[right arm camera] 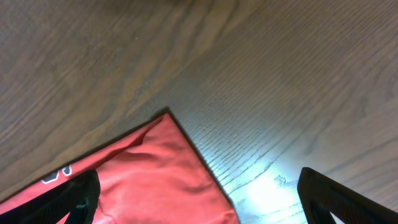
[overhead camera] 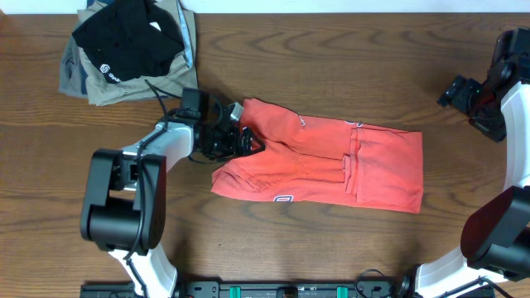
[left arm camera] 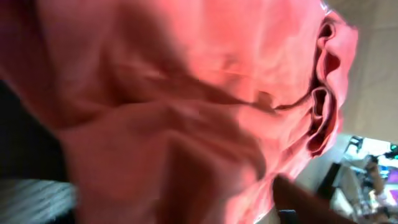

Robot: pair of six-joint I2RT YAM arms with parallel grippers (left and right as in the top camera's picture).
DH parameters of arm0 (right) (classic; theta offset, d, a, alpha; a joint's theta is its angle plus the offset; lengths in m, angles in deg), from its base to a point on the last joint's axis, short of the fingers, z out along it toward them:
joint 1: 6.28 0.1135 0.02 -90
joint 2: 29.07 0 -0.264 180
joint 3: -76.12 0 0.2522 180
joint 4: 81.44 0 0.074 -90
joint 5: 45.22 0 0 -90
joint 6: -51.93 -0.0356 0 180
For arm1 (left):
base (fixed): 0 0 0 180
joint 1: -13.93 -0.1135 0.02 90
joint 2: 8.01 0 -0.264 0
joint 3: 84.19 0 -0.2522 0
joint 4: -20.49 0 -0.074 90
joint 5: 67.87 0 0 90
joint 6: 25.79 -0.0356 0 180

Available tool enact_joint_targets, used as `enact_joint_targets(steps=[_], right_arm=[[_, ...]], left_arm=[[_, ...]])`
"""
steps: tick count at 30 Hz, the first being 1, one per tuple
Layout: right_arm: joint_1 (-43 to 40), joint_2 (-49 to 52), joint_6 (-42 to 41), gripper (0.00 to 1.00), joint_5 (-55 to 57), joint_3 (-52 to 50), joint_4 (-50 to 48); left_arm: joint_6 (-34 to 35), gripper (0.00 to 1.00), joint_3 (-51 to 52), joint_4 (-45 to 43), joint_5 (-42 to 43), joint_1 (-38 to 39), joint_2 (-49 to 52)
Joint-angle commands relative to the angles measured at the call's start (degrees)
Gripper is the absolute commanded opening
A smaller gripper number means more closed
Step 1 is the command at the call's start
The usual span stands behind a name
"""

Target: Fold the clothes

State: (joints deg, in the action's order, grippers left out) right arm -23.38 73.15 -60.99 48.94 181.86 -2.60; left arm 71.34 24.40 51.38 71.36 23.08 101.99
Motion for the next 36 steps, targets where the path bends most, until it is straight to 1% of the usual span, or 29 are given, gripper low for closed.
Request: enact_joint_targets(steps=[1,2,4,9,11,15,19,23,26,32,36], right_arm=[[-0.1,-0.1,0.7,0.99,0.8,0.5,0.0],[-0.1,-0.1,0.7,0.99,0.8,0.5,0.0],[-0.1,-0.1,0.7,0.99,0.8,0.5,0.0],[-0.1,-0.1,0.7,0.99,0.8,0.5,0.0],[-0.1,-0.1,0.7,0.99,0.8,0.5,0.0],[-0.1,-0.1,0.7,0.99,0.8,0.5,0.0],[-0.1,-0.1,0.7,0.99,0.8,0.5,0.0],[-0.1,-0.1,0.7,0.99,0.8,0.5,0.0],[-0.1,-0.1,0.7,0.99,0.8,0.5,0.0],[-0.1,-0.1,0.7,0.99,0.8,0.5,0.0],[-0.1,-0.1,0.7,0.99,0.8,0.5,0.0]], left_arm=[[-0.4,0.2,1.2,-0.2,-2.3,0.3,2.4],[0.4,0.13,1.2,-0.2,-2.3,0.1,2.4],[1.8,0.06,1.2,-0.2,-2.3,-0.5,2.4],[5.1,0.06,1.1,1.1,-3.1,-3.7,2.3],[7.9,0.06,1.1,3.4,-6.2,-5.5,1.9],[8.2,0.06,0.9,9.6,-9.6,-9.0,-0.3],[7.5,0.06,-0.2,16.7,-10.9,-12.1,-4.0],[6.9,0.06,-2.4,25.3,-18.2,-13.4,-9.3],[6.3,0.06,-5.6,32.7,-22.4,-13.5,-13.4],[2.7,0.06,-14.8,46.0,-23.5,-13.0,-20.8],[2.8,0.06,-20.7,50.4,-24.7,-11.8,-25.0]])
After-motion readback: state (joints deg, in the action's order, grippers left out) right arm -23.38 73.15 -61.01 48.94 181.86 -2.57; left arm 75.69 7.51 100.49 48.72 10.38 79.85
